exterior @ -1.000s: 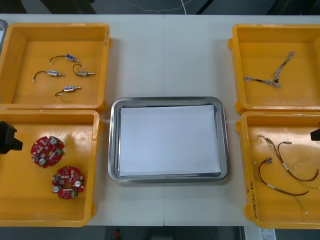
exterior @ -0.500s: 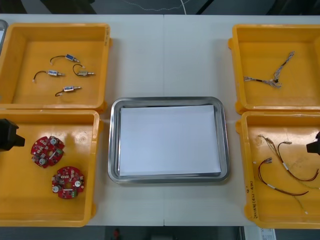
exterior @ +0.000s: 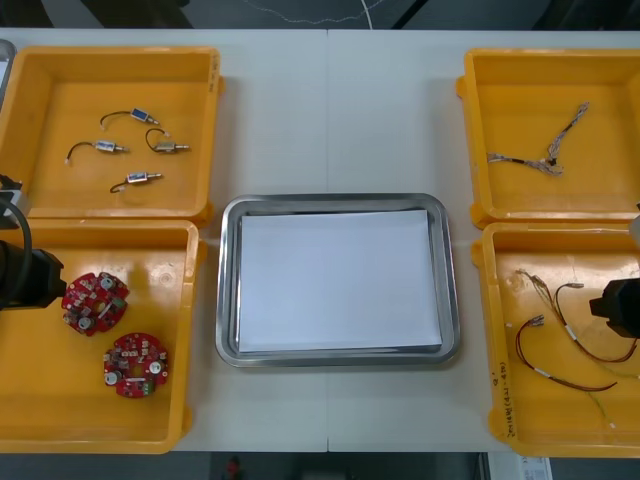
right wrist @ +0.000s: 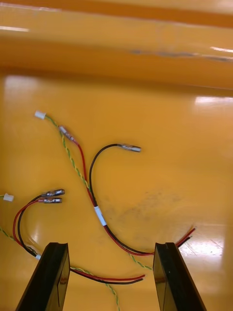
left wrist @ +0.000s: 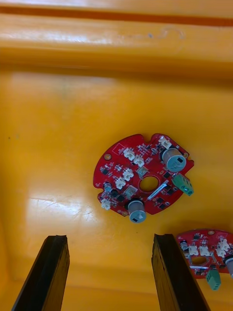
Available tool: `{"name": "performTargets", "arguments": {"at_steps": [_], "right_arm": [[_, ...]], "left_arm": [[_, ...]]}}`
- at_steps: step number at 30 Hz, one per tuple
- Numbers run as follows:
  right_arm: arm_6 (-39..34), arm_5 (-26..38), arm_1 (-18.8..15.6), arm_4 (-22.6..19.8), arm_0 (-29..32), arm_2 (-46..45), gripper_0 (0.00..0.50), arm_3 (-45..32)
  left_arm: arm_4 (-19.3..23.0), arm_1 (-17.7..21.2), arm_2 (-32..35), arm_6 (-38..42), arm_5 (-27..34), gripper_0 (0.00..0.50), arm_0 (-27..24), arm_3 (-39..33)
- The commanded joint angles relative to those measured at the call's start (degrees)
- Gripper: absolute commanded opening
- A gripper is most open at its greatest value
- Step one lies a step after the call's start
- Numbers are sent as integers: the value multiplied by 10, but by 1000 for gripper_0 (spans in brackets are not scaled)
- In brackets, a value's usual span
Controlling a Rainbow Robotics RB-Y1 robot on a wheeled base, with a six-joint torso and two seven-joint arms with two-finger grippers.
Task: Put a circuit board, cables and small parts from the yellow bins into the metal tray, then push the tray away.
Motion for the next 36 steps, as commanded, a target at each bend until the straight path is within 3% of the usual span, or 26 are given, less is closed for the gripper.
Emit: {"name": "performTargets", "arguments": {"at_steps": [1,10,27,36], "right_arm": [[47,-33,-30,5,13,37,500,12],[77,-137,-53,29,33,87,500,64],[96,-147,-59,26,33,109,500,98],[98,-187,-59,18,33,129,500,126]], "left_arm": [[-13,-12,-21,6,-13,500,12,-1],[-60,-32,-72,21,-32,500,14,9],[-103,-38,-133,42,-102,500,30,41],[-104,-38,-152,55,-114,500,32,50]]}}
